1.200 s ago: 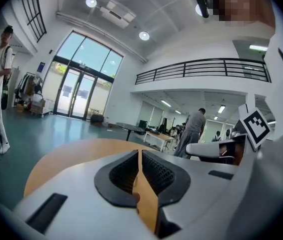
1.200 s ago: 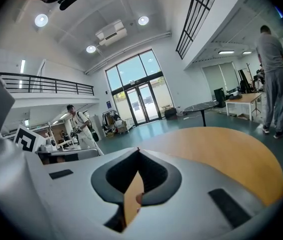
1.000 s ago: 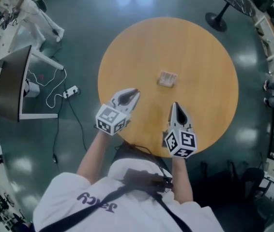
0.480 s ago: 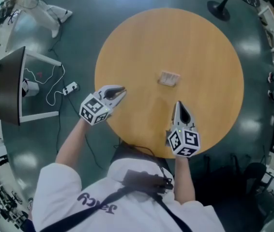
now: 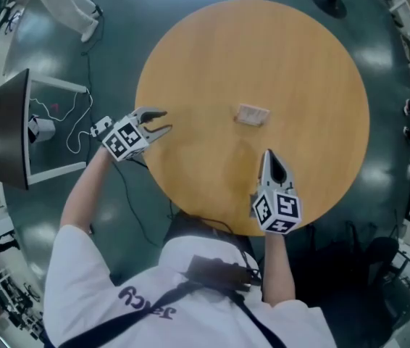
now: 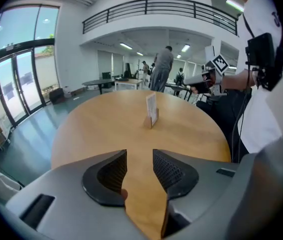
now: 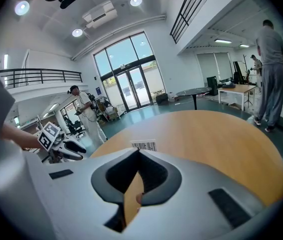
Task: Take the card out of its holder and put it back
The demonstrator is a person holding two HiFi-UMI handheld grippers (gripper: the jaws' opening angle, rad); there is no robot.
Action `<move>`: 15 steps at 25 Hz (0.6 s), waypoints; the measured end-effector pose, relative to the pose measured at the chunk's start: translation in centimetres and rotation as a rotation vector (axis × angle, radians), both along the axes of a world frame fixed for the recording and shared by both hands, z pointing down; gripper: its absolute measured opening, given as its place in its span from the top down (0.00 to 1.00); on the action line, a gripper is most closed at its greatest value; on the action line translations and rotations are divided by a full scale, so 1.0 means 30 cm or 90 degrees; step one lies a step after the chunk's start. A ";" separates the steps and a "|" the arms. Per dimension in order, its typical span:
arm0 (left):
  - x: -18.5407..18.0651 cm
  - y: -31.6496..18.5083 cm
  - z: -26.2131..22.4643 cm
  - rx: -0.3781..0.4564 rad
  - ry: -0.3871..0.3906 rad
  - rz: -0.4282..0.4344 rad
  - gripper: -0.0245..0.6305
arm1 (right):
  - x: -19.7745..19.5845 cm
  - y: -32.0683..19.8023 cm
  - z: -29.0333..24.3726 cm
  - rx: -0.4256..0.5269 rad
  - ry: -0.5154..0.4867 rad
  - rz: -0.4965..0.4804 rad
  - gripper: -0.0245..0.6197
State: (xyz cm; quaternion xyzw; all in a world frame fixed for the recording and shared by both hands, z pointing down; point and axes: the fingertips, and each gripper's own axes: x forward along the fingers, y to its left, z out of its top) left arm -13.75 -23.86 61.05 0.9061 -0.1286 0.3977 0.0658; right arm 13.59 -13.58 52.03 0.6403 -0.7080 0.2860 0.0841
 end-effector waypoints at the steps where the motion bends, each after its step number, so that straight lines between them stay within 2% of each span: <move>1: -0.008 -0.014 0.018 0.000 -0.017 0.018 0.71 | 0.005 0.000 0.002 -0.001 0.002 0.001 0.94; 4: -0.010 -0.048 0.052 -0.003 -0.048 0.065 0.66 | 0.021 0.008 0.008 -0.004 0.008 0.004 0.94; 6: 0.024 -0.057 0.059 -0.009 -0.043 0.107 0.63 | 0.041 0.015 0.018 -0.009 0.011 0.009 0.94; 10: 0.137 -0.062 0.037 -0.013 0.008 0.189 0.63 | 0.068 0.025 0.034 -0.024 0.016 0.021 0.94; 15: 0.253 -0.090 0.020 -0.022 0.069 0.210 0.63 | 0.066 0.019 0.041 -0.031 0.015 0.029 0.94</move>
